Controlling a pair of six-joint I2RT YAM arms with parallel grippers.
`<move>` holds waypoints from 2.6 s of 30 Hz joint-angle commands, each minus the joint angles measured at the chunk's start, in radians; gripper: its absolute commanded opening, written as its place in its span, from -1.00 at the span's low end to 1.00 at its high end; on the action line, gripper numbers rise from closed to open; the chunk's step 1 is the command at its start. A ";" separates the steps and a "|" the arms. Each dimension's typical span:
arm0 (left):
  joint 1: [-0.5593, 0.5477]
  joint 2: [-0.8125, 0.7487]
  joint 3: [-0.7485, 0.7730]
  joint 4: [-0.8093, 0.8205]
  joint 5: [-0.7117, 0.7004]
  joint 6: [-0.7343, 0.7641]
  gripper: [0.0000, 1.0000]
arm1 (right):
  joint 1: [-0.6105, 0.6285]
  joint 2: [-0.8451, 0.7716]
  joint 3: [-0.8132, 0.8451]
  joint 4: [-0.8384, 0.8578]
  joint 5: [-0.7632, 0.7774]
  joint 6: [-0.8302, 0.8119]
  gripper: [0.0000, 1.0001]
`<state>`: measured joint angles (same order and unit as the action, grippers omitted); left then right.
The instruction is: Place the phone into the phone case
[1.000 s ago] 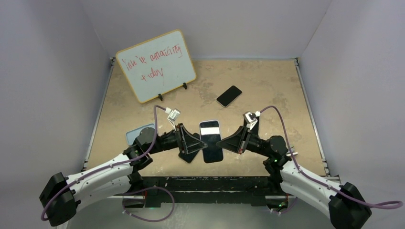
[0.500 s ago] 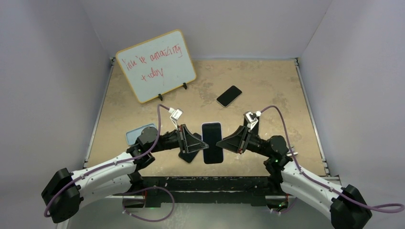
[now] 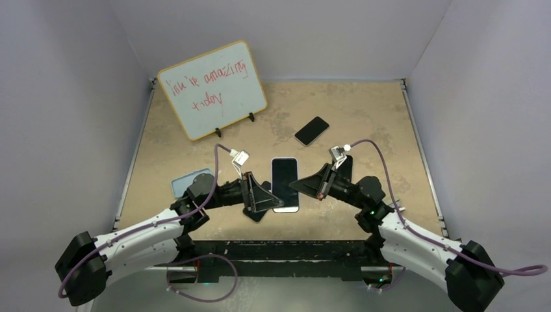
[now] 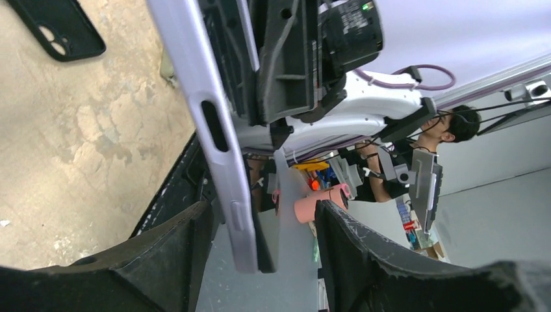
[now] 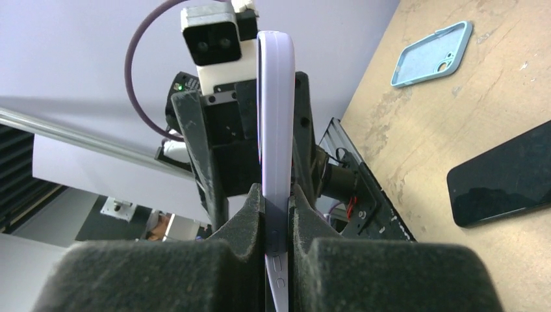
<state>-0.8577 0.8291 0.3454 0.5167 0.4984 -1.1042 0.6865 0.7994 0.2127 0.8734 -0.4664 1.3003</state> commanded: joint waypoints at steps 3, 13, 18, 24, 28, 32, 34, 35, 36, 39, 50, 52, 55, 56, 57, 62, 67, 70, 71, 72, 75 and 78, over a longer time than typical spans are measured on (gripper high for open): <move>-0.002 0.076 -0.010 0.069 0.000 0.017 0.15 | -0.001 0.068 0.083 0.055 -0.027 0.034 -1.00; 0.053 -0.095 0.143 -0.450 -0.108 0.275 0.31 | -0.006 0.122 0.156 -0.188 -0.345 -0.184 -1.00; 0.059 -0.075 0.229 -0.633 -0.095 0.390 0.36 | -0.006 0.114 0.163 -0.197 -0.436 -0.232 -1.00; 0.061 -0.007 0.314 -0.713 -0.015 0.467 0.39 | -0.005 0.096 0.189 -0.239 -0.516 -0.280 -1.00; 0.061 0.051 0.315 -0.660 0.106 0.451 0.35 | -0.004 0.087 0.215 -0.303 -0.517 -0.318 -1.00; 0.061 0.094 0.299 -0.580 0.195 0.418 0.02 | -0.005 0.110 0.229 -0.308 -0.523 -0.324 -1.00; 0.061 0.103 0.288 -0.535 0.220 0.392 -0.33 | -0.005 0.118 0.239 -0.330 -0.525 -0.343 -0.98; 0.062 0.105 0.282 -0.502 0.226 0.372 -0.52 | -0.005 0.121 0.244 -0.351 -0.525 -0.357 -0.93; 0.061 0.107 0.275 -0.468 0.227 0.349 -0.70 | -0.005 0.124 0.251 -0.393 -0.522 -0.364 -0.90; 0.071 0.117 0.246 -0.392 0.221 0.251 -0.99 | -0.012 0.092 0.274 -0.501 -0.376 -0.387 -0.47; 0.190 0.017 0.039 0.068 0.091 -0.217 -1.00 | -0.018 -0.182 0.141 -0.446 0.022 -0.169 0.86; 0.204 0.002 0.015 0.140 0.054 -0.282 -1.00 | -0.019 -0.222 0.131 -0.478 0.068 -0.145 0.96; 0.208 -0.016 -0.011 0.218 0.005 -0.333 -1.00 | -0.019 -0.303 0.108 -0.505 0.142 -0.104 0.98; 0.208 -0.020 -0.018 0.247 -0.007 -0.347 -1.00 | -0.019 -0.330 0.097 -0.505 0.159 -0.085 0.98; 0.209 -0.023 -0.023 0.262 -0.017 -0.360 -1.00 | -0.019 -0.355 0.084 -0.497 0.173 -0.069 0.98; 0.209 -0.024 -0.044 0.321 -0.039 -0.409 -1.00 | -0.019 -0.406 0.047 -0.501 0.189 -0.037 0.98; 0.209 -0.025 -0.066 0.347 -0.053 -0.418 -1.00 | -0.018 -0.354 0.005 -0.309 0.107 0.018 0.81; 0.208 -0.020 -0.084 0.376 -0.062 -0.430 -1.00 | -0.019 -0.298 0.005 -0.192 0.055 0.044 0.67; 0.208 -0.019 -0.090 0.388 -0.064 -0.434 -1.00 | -0.018 -0.281 0.012 -0.163 0.047 0.045 0.60; 0.209 -0.017 -0.095 0.397 -0.065 -0.437 -1.00 | -0.019 -0.266 0.017 -0.137 0.043 0.046 0.51; 0.208 -0.021 -0.111 0.401 -0.080 -0.442 -1.00 | -0.018 -0.233 0.017 -0.061 0.019 0.074 0.18; 0.208 -0.019 -0.107 0.384 -0.086 -0.438 -0.93 | -0.019 -0.234 -0.007 -0.013 0.031 0.116 -0.17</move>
<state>-0.6548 0.8246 0.2272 0.7792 0.4480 -1.5059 0.6712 0.5701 0.2131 0.6910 -0.4118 1.3560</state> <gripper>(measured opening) 0.160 0.504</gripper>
